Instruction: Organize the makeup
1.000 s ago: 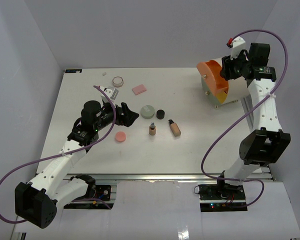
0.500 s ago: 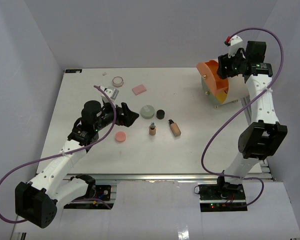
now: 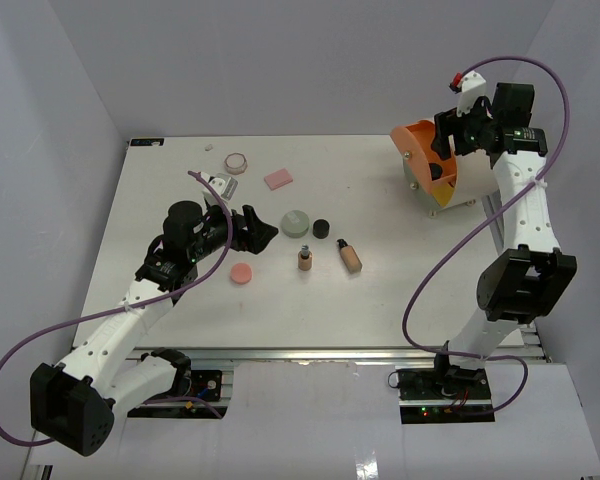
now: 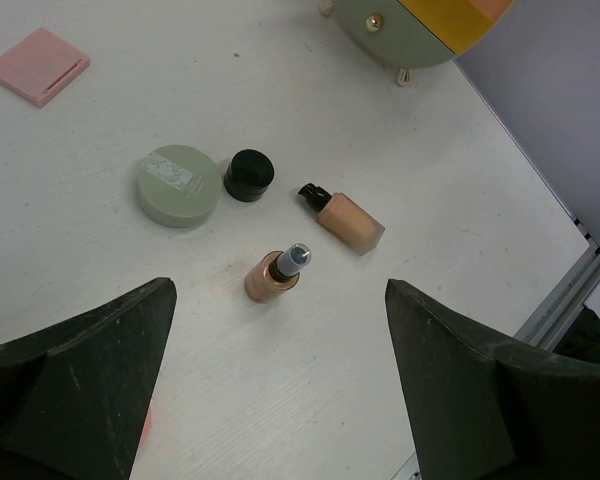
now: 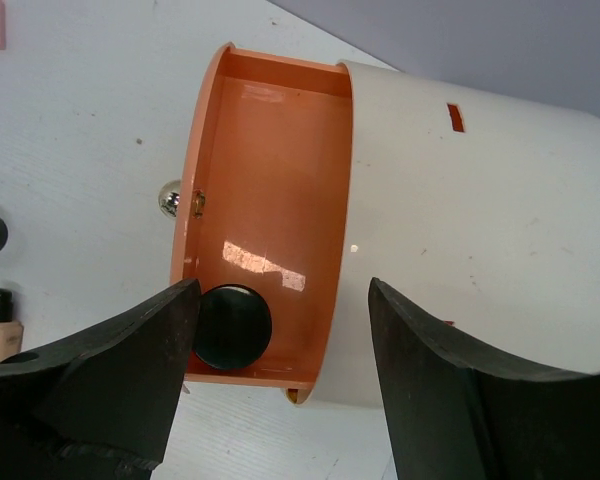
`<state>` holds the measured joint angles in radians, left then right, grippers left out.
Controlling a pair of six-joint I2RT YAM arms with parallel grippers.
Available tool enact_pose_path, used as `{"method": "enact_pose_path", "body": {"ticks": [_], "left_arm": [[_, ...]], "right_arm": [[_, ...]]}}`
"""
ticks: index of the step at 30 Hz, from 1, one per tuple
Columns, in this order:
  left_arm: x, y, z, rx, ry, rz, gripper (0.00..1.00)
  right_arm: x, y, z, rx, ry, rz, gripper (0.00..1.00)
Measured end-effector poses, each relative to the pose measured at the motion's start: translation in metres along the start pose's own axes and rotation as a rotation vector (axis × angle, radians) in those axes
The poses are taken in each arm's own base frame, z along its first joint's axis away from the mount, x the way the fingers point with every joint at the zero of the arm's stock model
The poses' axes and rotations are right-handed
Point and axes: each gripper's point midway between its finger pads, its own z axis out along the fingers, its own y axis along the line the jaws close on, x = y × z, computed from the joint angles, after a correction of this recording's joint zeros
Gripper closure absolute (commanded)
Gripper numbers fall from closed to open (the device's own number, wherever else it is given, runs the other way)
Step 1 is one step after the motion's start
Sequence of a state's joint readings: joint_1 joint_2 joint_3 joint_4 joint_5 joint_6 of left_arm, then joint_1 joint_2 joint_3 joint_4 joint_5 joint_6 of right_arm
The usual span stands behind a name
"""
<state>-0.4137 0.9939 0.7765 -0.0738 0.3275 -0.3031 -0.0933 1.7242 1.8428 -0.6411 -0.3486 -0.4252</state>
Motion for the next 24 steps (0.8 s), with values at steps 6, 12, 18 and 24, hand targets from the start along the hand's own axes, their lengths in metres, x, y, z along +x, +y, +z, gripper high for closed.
{"method": "enact_pose_path", "body": {"ticks": [6,12,18,24], "left_arm": [[0.002,0.001,0.001,-0.003,0.008,-0.003,0.05],[0.015,0.008,0.011,-0.016,0.053,-0.022,0.14],[0.055,0.022,0.034,-0.028,0.193,-0.092,0.26],[0.075,0.026,0.052,-0.02,0.318,-0.161,0.22]], "right_arm": [[-0.003,0.059,-0.046,-0.176,-0.12,-0.05,0.33],[0.026,0.187,-0.092,-0.572,-0.242,-0.147,0.36],[0.111,0.26,-0.077,-0.787,-0.103,-0.065,0.3],[0.131,0.263,-0.036,-0.696,0.035,-0.075,0.25]]}}
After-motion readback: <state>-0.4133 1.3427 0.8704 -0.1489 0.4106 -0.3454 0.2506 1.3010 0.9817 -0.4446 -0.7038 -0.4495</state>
